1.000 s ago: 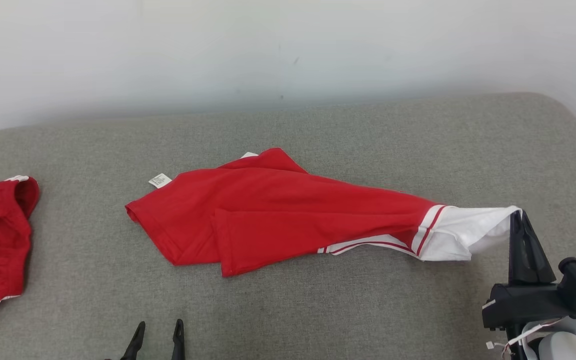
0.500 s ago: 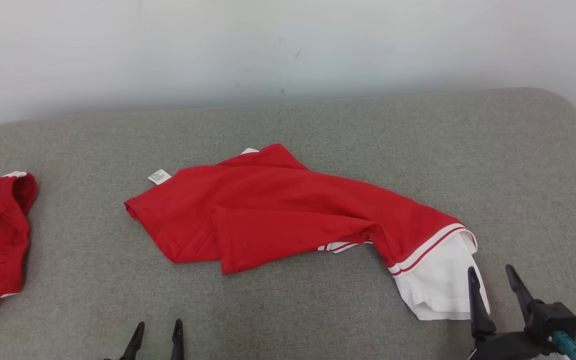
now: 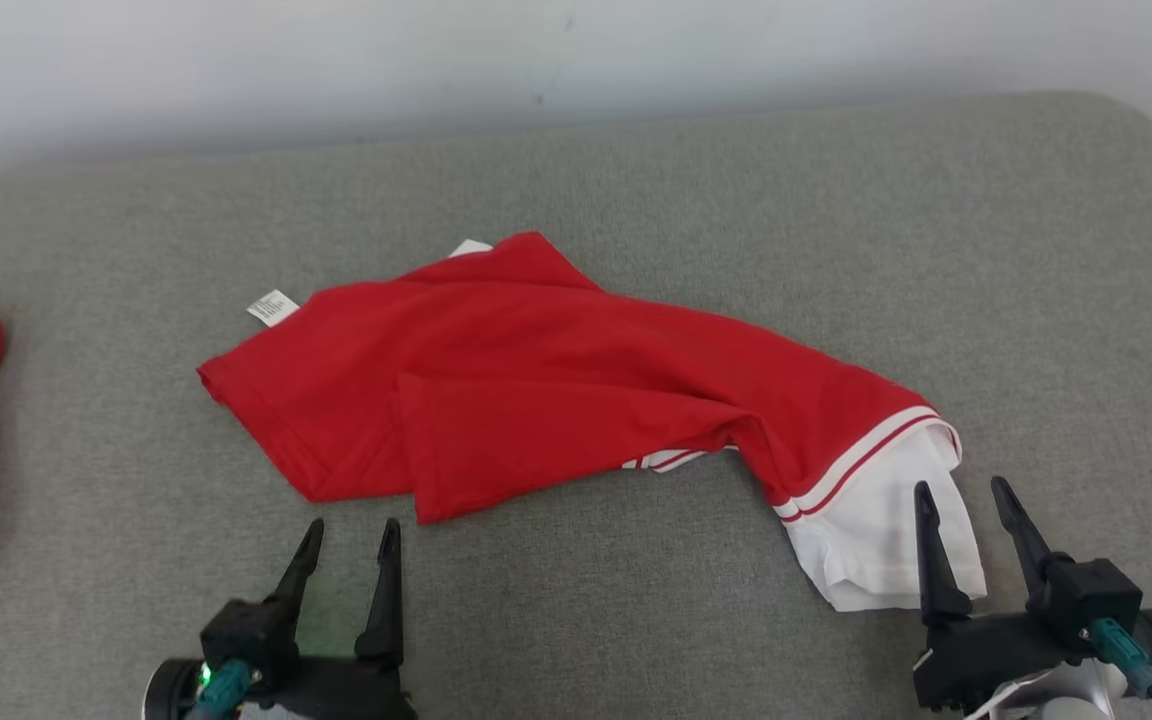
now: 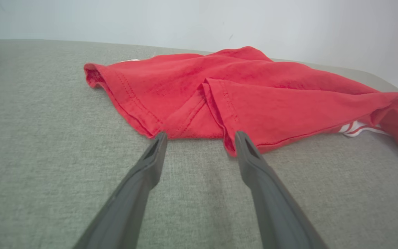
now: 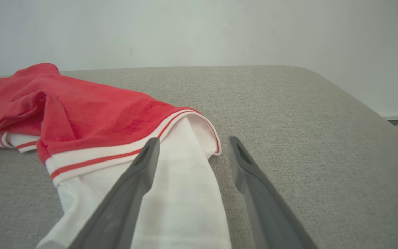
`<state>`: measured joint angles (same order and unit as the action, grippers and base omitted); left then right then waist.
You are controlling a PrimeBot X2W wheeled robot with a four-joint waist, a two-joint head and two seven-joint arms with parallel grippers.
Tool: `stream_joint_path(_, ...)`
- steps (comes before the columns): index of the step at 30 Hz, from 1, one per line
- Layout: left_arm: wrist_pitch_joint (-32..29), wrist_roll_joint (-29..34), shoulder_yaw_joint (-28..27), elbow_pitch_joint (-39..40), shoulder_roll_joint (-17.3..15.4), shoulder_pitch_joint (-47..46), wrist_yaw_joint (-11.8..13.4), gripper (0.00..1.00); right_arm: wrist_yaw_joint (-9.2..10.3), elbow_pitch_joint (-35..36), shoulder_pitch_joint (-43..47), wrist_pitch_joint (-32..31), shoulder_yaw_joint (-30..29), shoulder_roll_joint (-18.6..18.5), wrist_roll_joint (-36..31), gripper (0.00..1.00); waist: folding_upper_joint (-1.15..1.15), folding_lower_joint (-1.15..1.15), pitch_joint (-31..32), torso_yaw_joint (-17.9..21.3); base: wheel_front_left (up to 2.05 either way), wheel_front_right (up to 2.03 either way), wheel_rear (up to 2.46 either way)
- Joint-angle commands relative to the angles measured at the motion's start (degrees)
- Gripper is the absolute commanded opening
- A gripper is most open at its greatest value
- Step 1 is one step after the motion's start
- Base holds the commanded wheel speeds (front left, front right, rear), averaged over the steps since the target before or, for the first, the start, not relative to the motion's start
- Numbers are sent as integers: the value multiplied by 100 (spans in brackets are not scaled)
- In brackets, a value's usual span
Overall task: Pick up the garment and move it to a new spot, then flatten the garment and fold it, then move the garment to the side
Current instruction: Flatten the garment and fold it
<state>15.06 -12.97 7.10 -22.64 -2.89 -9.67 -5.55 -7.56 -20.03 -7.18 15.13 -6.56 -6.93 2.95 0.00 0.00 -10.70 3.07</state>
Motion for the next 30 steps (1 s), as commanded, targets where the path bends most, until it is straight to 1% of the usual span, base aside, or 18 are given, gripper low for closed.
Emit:
stream_joint_path(1, 17, -107, 61, -95, -1, -177, -38, 100, 14, 22, -84, 2, 39, 28, 19, 100, 0, 0, -259, 100, 0, 0, 0)
stream_joint_path(5, 18, -407, 253, -451, -4, -467, -99, 100, 14, 29, -197, 2, 110, 42, 25, 100, 0, 0, -414, 174, 0, 0, 0)
stream_joint_path(10, 14, -985, 455, -789, -3, -700, -178, 100, 14, 15, -281, 2, 144, 56, 34, 100, 0, 0, -516, 229, 0, 0, 0)
stream_joint_path(11, 13, -1003, 494, -817, -3, -734, -189, 100, 14, 9, -292, 2, 146, 59, 34, 100, 0, 0, -527, 234, 0, 0, 0)
stream_joint_path(12, 13, -1018, 513, -845, -3, -763, -199, 95, 14, 2, -301, 2, 155, 64, 35, 100, 0, 0, -534, 240, 0, 0, 0)
stream_joint_path(13, 12, -1078, 514, -867, -3, -775, -205, 56, 14, -5, -305, 2, 161, 69, 38, 100, 0, 0, -538, 246, 0, 0, 0)
stream_joint_path(14, 11, -1077, 524, -889, -2, -780, -210, 36, 14, -10, -306, 2, 171, 69, 35, 100, 0, 0, -539, 250, 0, 0, 0)
stream_joint_path(15, 11, -1094, 561, -907, 3, -771, -212, 0, 14, -16, -304, 2, 175, 70, 31, 100, 0, 0, -536, 252, 0, 0, 0)
stream_joint_path(23, 12, -1246, 824, -948, 2, -605, -197, 0, 14, -87, -237, 2, 108, 90, 48, 100, 0, 0, -351, 132, 0, 0, 0)
stream_joint_path(25, 13, -1233, 752, -902, -4, -520, -195, 0, 14, -128, -190, 2, 104, 108, 59, 100, 0, 0, -239, 64, 0, 0, 0)
stream_joint_path(30, 16, -1018, 367, -675, -9, -161, -189, 0, 14, -225, -56, 2, 125, 161, 79, 100, 0, 0, 82, -129, 0, 0, 0)
